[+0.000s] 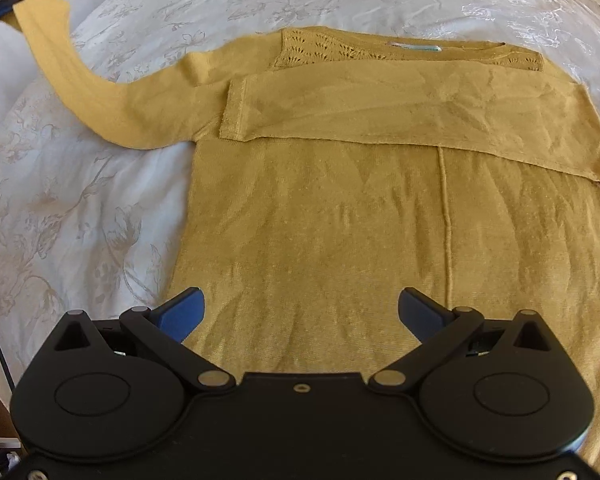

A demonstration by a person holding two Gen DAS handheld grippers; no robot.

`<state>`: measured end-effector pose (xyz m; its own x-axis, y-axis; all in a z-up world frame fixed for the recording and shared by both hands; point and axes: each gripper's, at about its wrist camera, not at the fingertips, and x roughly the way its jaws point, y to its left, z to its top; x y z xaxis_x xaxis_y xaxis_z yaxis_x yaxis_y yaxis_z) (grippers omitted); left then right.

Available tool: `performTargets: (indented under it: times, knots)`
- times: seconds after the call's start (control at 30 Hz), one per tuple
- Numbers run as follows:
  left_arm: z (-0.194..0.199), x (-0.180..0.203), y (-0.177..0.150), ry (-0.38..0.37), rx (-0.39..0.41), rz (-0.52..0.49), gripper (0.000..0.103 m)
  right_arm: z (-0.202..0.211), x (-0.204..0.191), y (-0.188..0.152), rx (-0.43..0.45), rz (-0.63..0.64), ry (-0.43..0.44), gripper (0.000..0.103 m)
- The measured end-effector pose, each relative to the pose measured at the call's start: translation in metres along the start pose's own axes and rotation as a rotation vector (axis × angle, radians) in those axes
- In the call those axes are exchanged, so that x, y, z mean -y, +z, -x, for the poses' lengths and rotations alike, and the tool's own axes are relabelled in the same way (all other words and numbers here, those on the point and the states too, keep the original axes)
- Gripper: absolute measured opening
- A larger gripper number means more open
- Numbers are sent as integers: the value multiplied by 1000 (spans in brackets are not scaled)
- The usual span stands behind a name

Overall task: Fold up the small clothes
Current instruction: 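Lift the held sleeve and carry it across the sweater body, then lay the sleeve on the body and open the left gripper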

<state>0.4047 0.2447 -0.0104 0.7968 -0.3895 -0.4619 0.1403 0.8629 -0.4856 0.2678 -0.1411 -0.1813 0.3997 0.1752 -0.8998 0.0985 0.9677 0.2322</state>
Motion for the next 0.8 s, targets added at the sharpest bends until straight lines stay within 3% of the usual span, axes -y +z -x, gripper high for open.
performTargets:
  times: [0.17,0.3,0.6,0.63,0.73,0.8]
  knots:
    - [-21,93,-28,-90,-25,-73,3,24,48,-10,40,-47,17,102]
    - [-51,155,-71,-147,-84,-97,3,40,86,-17,66,-75,15,102]
    - [-124,246,-178,-159,-284,-220,5,58,146,-34,80,-134,0,102]
    - [-128,250,-187,-165,-315,-225,10,60,149,-35,81,-142,-2,102]
    - [-127,259,-211,-195,-379,-228,54,62,157,-38,79,-157,-2,102]
    - [-115,258,-221,-194,-375,-258,55,62,162,-39,76,-162,-6,102]
